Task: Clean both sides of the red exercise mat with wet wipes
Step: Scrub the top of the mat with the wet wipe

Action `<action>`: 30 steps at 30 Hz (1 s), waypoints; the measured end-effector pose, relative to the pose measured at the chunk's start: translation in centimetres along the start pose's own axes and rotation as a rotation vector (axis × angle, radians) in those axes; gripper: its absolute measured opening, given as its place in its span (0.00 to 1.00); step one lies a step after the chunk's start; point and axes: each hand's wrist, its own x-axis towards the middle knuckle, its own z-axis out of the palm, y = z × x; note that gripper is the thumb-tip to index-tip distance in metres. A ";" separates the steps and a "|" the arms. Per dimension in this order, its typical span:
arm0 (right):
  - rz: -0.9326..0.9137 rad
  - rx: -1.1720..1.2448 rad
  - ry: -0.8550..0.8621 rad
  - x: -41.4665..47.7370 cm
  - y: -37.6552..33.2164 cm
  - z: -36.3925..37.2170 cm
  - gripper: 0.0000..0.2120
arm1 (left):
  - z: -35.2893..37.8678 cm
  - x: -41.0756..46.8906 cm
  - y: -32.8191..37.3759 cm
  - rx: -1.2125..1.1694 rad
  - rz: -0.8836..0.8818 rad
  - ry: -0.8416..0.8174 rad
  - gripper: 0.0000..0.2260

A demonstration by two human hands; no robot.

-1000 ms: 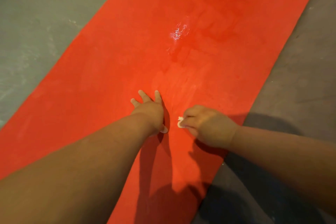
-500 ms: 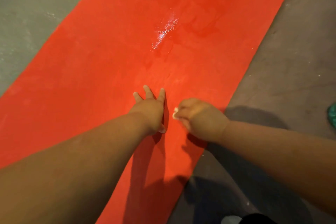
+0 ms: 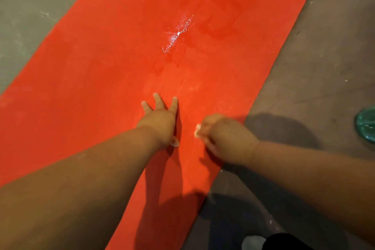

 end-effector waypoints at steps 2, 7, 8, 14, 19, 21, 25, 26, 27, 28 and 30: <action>-0.100 0.046 -0.039 -1.1 0.1 0.4 0.07 | -0.1 0.1 0.1 0.001 0.001 -0.002 0.56; 0.213 -0.063 0.268 3.3 7.3 -3.1 0.10 | -0.1 0.0 0.1 -0.002 -0.004 0.003 0.56; 0.323 -0.088 0.308 4.0 8.7 -4.1 0.09 | -0.1 0.0 0.1 0.001 -0.005 0.009 0.56; 0.337 0.009 0.144 1.5 2.9 -0.6 0.10 | -0.3 -0.1 0.2 -0.015 -0.008 0.018 0.56; -0.021 0.051 0.000 -3.4 0.3 1.3 0.05 | -0.1 -0.1 0.2 -0.007 -0.009 0.028 0.57; 0.100 0.033 0.111 -2.1 3.5 0.2 0.07 | -0.1 0.0 0.1 -0.006 -0.009 0.031 0.57; 0.450 -0.075 0.344 1.1 9.8 -4.1 0.09 | -0.1 0.0 0.0 -0.004 -0.011 0.032 0.57; 0.531 -0.078 0.349 1.7 10.7 -4.9 0.09 | -0.1 0.0 0.0 -0.004 -0.011 0.031 0.57; 0.580 -0.078 0.343 1.9 10.9 -5.2 0.09 | -0.1 0.0 0.0 -0.005 -0.009 0.028 0.57; 0.596 -0.073 0.320 1.7 10.3 -5.1 0.10 | -0.1 0.0 0.1 -0.002 -0.007 0.026 0.57; 0.505 -0.057 0.245 0.3 7.4 -2.9 0.12 | -0.1 0.1 0.0 0.004 -0.009 0.028 0.57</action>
